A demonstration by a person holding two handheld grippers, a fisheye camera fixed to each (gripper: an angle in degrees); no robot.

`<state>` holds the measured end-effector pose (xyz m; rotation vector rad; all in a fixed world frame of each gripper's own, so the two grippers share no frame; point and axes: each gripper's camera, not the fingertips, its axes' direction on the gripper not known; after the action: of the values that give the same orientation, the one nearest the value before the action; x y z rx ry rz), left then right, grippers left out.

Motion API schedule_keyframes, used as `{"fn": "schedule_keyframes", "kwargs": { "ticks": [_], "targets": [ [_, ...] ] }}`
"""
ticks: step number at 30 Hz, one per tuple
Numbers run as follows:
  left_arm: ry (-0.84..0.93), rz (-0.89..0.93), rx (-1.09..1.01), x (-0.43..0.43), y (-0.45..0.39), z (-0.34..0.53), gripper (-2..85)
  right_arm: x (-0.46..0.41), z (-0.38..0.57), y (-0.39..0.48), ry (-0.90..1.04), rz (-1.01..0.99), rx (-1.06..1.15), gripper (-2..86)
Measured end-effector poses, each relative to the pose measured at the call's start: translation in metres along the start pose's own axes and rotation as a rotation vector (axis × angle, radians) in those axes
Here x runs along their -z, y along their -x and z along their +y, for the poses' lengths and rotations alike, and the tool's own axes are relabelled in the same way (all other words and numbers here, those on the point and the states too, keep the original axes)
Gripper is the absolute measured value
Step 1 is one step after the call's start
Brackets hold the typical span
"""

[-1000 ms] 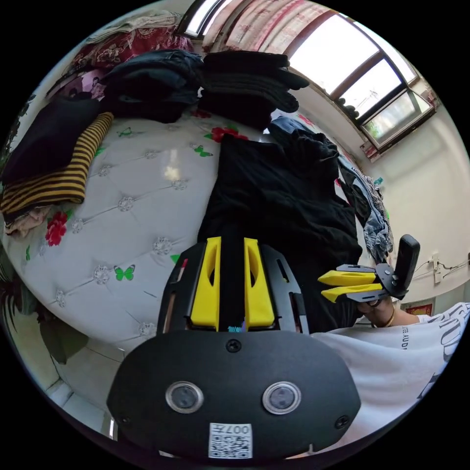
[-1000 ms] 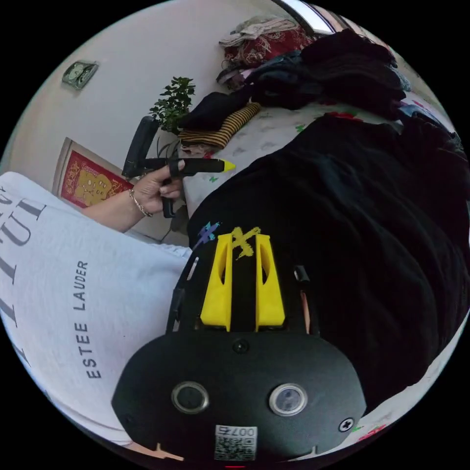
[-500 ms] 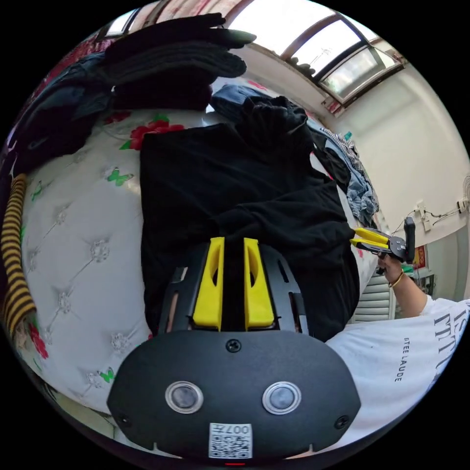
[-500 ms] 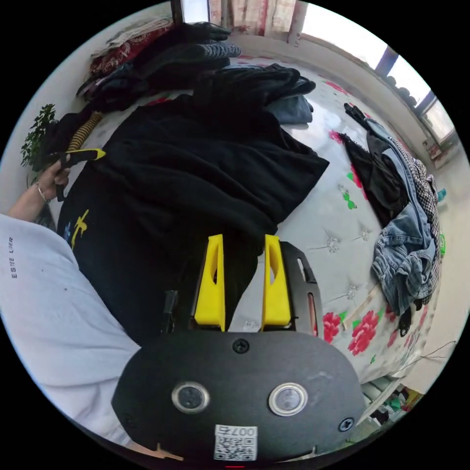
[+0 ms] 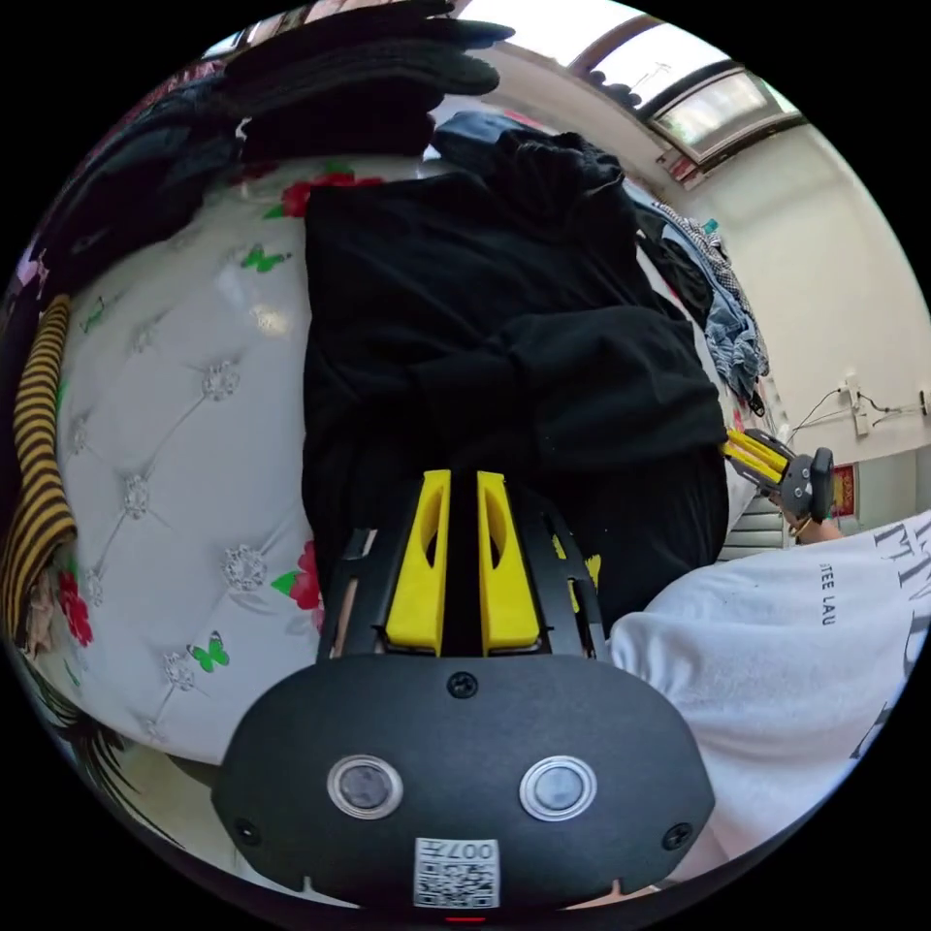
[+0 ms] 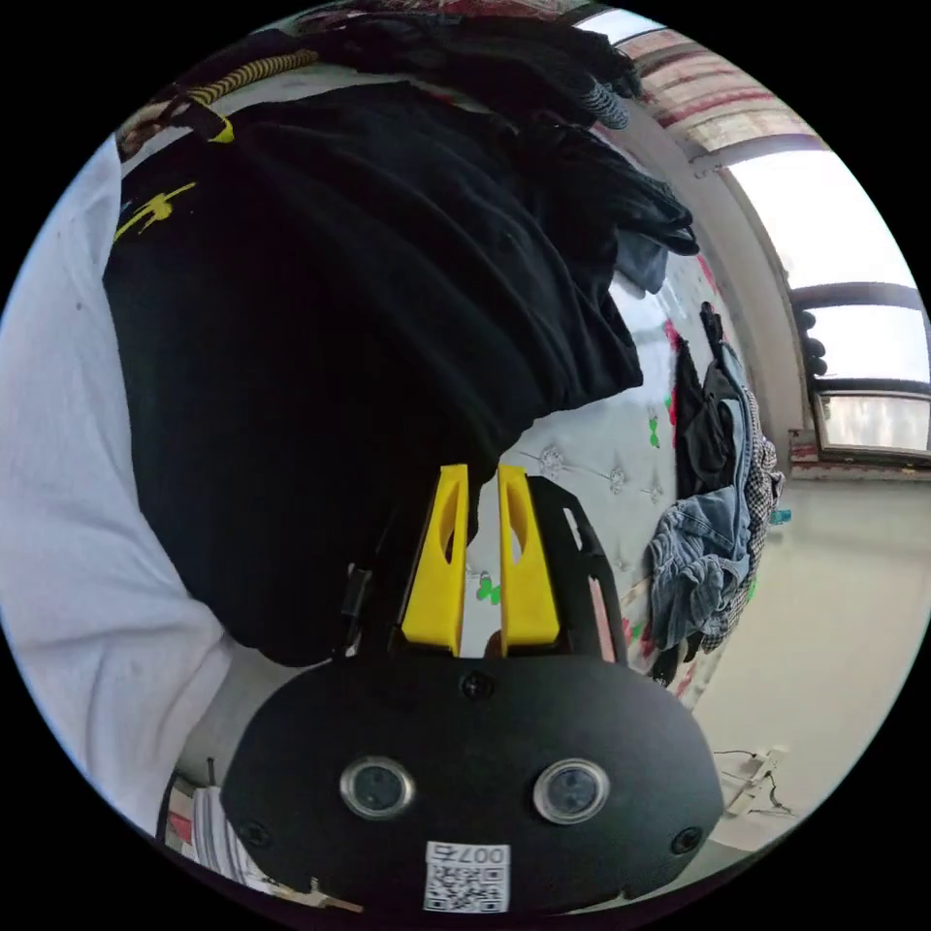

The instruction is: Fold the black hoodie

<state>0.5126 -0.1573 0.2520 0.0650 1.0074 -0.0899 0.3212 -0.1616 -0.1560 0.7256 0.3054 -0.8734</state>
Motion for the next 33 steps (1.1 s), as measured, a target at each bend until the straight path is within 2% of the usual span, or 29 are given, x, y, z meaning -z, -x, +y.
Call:
{"fn": "schedule_keyframes", "kwargs": {
  "ticks": [2, 4, 6, 7, 8, 11, 14, 16, 18, 19, 20, 21, 22, 24, 25, 29, 33],
  "targets": [
    [-0.064, -0.014, -0.038, 0.017, -0.009, 0.002, 5.6, 0.014, 0.006, -0.031, 0.001, -0.15, 0.07, 5.5],
    [-0.067, -0.011, -0.038, 0.027, -0.009, 0.001, 6.7, 0.026, 0.017, -0.078, -0.063, -0.273, -0.022, 5.9],
    [-0.077, -0.005, -0.011, 0.036, -0.004, -0.001, 7.4, 0.024, 0.029, -0.138, -0.14, -0.331, -0.244, 6.4],
    [-0.102, 0.007, 0.014, 0.042, 0.001, -0.003, 7.7, 0.012, 0.035, -0.179, -0.174, -0.405, -0.424, 6.8],
    [-0.13, 0.035, 0.04, 0.046, 0.005, -0.006, 8.1, -0.01, 0.042, -0.218, -0.208, -0.532, -0.597, 7.3],
    [-0.169, 0.105, 0.08, 0.048, 0.007, -0.018, 9.4, -0.086, 0.043, -0.274, -0.244, -0.807, -0.874, 7.1],
    [-0.11, 0.099, 0.061, 0.029, -0.007, -0.036, 10.6, -0.15, 0.017, -0.283, -0.149, -0.915, -0.907, 5.0],
    [-0.062, 0.057, 0.053, 0.014, -0.018, -0.047, 9.3, -0.169, 0.006, -0.293, -0.152, -1.011, -0.864, 3.6],
    [-0.048, 0.002, 0.042, 0.009, -0.03, -0.055, 5.8, -0.158, 0.014, -0.32, -0.263, -0.942, -0.879, 2.7],
    [-0.053, -0.029, 0.028, 0.007, -0.04, -0.061, 2.8, -0.144, 0.018, -0.338, -0.308, -0.843, -0.86, 2.4],
    [-0.08, -0.061, 0.005, 0.006, -0.051, -0.067, 1.7, -0.131, 0.016, -0.35, -0.306, -0.707, -0.816, 2.4],
    [-0.089, -0.077, -0.003, 0.005, -0.056, -0.071, 1.1, -0.128, 0.013, -0.353, -0.292, -0.654, -0.787, 2.4],
    [-0.071, -0.104, -0.005, -0.002, -0.066, -0.08, 0.8, -0.129, 0.006, -0.353, -0.259, -0.569, -0.742, 2.6],
    [-0.025, -0.156, -0.017, -0.016, -0.078, -0.091, 0.7, -0.153, -0.006, -0.344, -0.131, -0.522, -0.702, 3.1],
    [-0.029, -0.176, -0.038, -0.019, -0.084, -0.093, 1.3, -0.177, -0.011, -0.338, 0.014, -0.529, -0.689, 3.3],
    [-0.081, -0.145, 0.014, 0.004, -0.079, -0.081, 5.3, -0.121, 0.031, -0.343, -0.226, -0.477, -0.819, 3.8],
    [-0.209, -0.131, -0.042, 0.039, -0.087, -0.058, 5.5, -0.054, 0.044, -0.292, -0.427, -0.496, -0.664, 3.7]
  ]
}}
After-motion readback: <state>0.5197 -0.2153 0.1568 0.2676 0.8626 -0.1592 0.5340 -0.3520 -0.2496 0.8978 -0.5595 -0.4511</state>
